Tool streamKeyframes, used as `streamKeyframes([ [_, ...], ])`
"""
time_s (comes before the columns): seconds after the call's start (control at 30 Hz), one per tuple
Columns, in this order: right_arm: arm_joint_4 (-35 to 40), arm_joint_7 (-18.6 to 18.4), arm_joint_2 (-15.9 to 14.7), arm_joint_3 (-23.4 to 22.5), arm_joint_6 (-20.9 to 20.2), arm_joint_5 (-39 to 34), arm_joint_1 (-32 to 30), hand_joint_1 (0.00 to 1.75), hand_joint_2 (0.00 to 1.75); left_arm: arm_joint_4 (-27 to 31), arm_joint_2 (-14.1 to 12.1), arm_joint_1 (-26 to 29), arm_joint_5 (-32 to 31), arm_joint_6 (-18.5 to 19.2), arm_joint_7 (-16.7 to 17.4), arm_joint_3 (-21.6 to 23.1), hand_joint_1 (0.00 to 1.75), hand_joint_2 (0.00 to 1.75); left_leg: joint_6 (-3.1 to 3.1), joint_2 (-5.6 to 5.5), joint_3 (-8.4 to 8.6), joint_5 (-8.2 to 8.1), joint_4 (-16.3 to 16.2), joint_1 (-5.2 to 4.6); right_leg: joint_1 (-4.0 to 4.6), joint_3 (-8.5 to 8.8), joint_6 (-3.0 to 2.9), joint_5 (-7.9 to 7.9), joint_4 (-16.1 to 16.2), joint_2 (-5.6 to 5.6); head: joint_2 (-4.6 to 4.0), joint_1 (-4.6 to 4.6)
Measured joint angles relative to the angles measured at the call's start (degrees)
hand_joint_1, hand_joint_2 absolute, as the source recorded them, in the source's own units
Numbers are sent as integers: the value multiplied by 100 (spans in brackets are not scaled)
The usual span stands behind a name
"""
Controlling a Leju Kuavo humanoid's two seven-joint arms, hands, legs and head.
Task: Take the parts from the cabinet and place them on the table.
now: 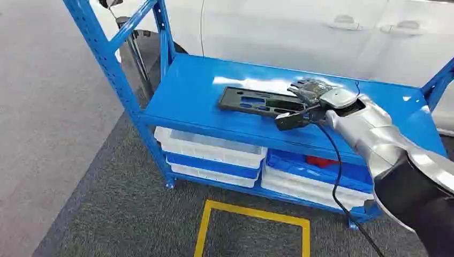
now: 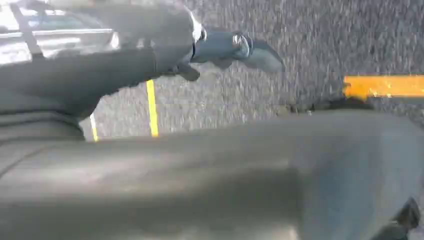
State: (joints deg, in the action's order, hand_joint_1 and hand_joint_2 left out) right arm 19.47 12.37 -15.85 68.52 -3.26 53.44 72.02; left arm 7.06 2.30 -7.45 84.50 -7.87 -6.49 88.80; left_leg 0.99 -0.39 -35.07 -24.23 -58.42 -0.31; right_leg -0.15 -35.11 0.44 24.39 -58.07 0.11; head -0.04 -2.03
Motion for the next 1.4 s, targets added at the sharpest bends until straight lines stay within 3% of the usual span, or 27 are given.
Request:
streamKeyframes([
  [0.07, -26, -2, 2, -2, 44, -4, -62, 0, 175, 0, 0, 17, -4, 0, -7, 0, 0, 0, 61, -6, 5, 23, 41, 1, 5, 16, 73, -13, 22, 2, 0, 2],
  [0.13, -46, -9, 0, -7, 61, -4, -84, 0, 175, 2, 2, 5, -11, 0, -26, 0, 0, 0, 117, 7, 40, 69, 107, 30, -27, -57, 129, 165, -168, 0, 0, 2],
  [0.23, -87, -15, 0, -9, 68, -4, -156, 0, 175, 2, 0, 2, -13, 0, -50, -2, 0, 0, 142, 9, 35, 66, 103, 23, -37, -660, 203, 766, -1441, 2, 0, 2],
  [0.27, -103, -15, 0, -9, 68, -4, -207, 0, 175, 2, 0, 7, -13, 0, -55, -2, 0, 0, 142, 8, 33, 65, 97, 24, -45, -811, 217, 823, -1737, 1, 0, 2],
  [0.3, -114, -15, 0, -9, 65, -2, -246, 0, 175, 2, 0, 10, -13, 0, -57, -2, 0, 0, 142, 6, 34, 64, 93, 26, -59, -824, 224, 754, -1745, 0, 0, 2],
  [0.33, -120, -15, 0, -9, 65, 0, -264, 0, 175, 4, 2, 9, -13, 0, -59, -2, 0, 0, 135, 4, 33, 59, 80, 29, -70, -707, 227, 553, -1472, -2, 0, 2],
  [0.4, -124, -17, 0, -9, 61, 0, -260, 0, 175, 4, 2, 6, -11, 0, -70, -2, 0, 0, 101, 3, 37, 29, 42, 34, -82, -186, 219, 53, -441, -12, 0, 2],
  [0.43, -129, -20, 0, -11, 59, 0, -260, 0, 175, 4, 2, 2, -11, -2, -72, 0, 0, 0, 72, 3, 32, 10, 17, 34, -84, -8, 201, 33, -43, -14, 0, 2],
  [0.47, -135, -22, 7, -9, 43, 2, -268, 0, 175, 4, 2, -4, -11, -2, -74, -2, 0, 0, 43, -3, 6, 0, -3, -2, -32, 1, 141, 23, -29, -7, 0, 2],
  [0.57, -168, -48, 9, -11, 15, 2, -328, 0, 175, 7, 2, 4, -4, -11, -74, -2, 0, 0, -27, 0, 20, 12, 27, 10, -18, -19, 38, 19, -44, 5, 0, 0],
  [0.63, -177, -65, 35, -11, 13, -4, -349, 0, 175, 7, 0, 1, -2, -20, -74, -2, 0, 0, -96, 3, -20, -95, -86, 19, -66, 12, -46, -14, 7, -3, 0, 2],
  [0.67, -181, -70, 50, -11, 13, -7, -349, 0, 175, 7, 2, -2, 0, -18, -74, 0, 0, 0, -121, 3, -138, -287, -360, 18, -67, 13, -87, -9, 6, -8, 0, 0],
  [0.73, -194, -72, 61, -11, 13, -9, -391, 0, 175, 7, 2, 7, 2, -18, -74, -2, 0, 0, -158, 4, -591, -740, -1351, 45, -51, 12, -103, -4, 4, -10, 0, 2],
  [0.77, -205, -72, 70, -11, 13, -9, -421, 0, 175, 7, 2, 14, 2, -18, -74, -2, 0, 0, -165, 4, -767, -860, -1724, 46, -45, 11, -106, -2, 1, -10, 0, 2],
  [0.8, -212, -72, 74, -11, 13, -9, -453, 0, 175, 9, 2, 18, 2, -18, -74, -2, 0, 0, -163, 4, -842, -850, -1868, 46, -43, 14, -109, 0, -1, -9, 0, 2],
  [0.83, -216, -72, 85, -11, 13, -9, -475, 0, 175, 9, 2, 18, 2, -18, -74, -2, 0, 0, -153, 4, -778, -704, -1718, 46, -40, 19, -109, 1, -4, -3, 0, 2],
  [0.87, -221, -72, 90, -11, 13, -11, -482, 0, 175, 9, 2, 15, 2, -18, -74, -2, 0, 0, -131, 4, -589, -464, -1325, 45, -39, 22, -107, 4, -8, 3, 0, 2],
  [0.93, -223, -83, 116, -15, 13, -11, -479, 0, 175, 9, 0, 6, 2, -20, -74, 0, 0, 0, -40, 4, -60, 11, -244, 32, -30, 40, -90, 15, -10, 13, 0, 2],
  [0.97, -225, -87, 125, -15, 13, -13, -476, 0, 175, 9, 0, -2, 4, -22, -74, -2, 0, 0, -17, 3, 63, -58, -24, 3, 15, 27, -61, 29, -27, 16, 0, 0],
  [1.07, -247, -103, 131, -17, 6, -13, -478, 0, 175, 9, 0, 16, 7, -22, -101, -2, 0, 0, 8, -4, 47, -51, -3, -4, -20, 17, 26, 11, -4, 13, 0, 2],
  [1.13, -253, -105, 144, -26, 6, -20, -471, 0, 175, 11, 4, 7, 13, -22, -120, -2, 0, 0, 83, 13, 92, 19, 101, 42, -33, 3, 91, 74, -67, 12, 0, 2],
  [1.17, -258, -109, 146, -30, 6, -24, -464, 0, 175, 11, 4, -7, 15, -24, -142, -2, 0, 0, 111, 12, 91, 31, 118, 41, -27, -91, 112, 231, -260, 8, 0, 2],
  [1.23, -278, -124, 146, -44, 9, -46, -480, 0, 175, 13, 7, -3, 20, -20, -162, -2, 0, 0, 126, 10, 86, 32, 118, 37, -36, -513, 153, 708, -1199, 10, 0, 2],
  [1.27, -282, -124, 146, -52, 13, -55, -508, 0, 175, 13, 9, 6, 20, -20, -168, -2, 0, 0, 128, 9, 85, 30, 115, 38, -38, -725, 170, 859, -1632, 10, 0, 2],
  [1.3, -288, -127, 146, -59, 17, -61, -539, 0, 175, 13, 9, 16, 20, -18, -175, -2, 0, 0, 127, 8, 86, 29, 112, 40, -50, -851, 181, 883, -1867, 8, 0, 2],
  [1.33, -293, -127, 146, -61, 22, -68, -552, 0, 175, 15, 9, 18, 20, -18, -177, -2, 0, 0, 121, 7, 90, 24, 107, 43, -67, -828, 190, 758, -1774, 7, 0, 2],
  [1.4, -297, -127, 146, -70, 22, -79, -547, 0, 175, 15, 11, 13, 22, -18, -181, -2, 0, 0, 85, 4, 95, -4, 71, 59, -90, -419, 202, 260, -910, -1, 0, 2],
])
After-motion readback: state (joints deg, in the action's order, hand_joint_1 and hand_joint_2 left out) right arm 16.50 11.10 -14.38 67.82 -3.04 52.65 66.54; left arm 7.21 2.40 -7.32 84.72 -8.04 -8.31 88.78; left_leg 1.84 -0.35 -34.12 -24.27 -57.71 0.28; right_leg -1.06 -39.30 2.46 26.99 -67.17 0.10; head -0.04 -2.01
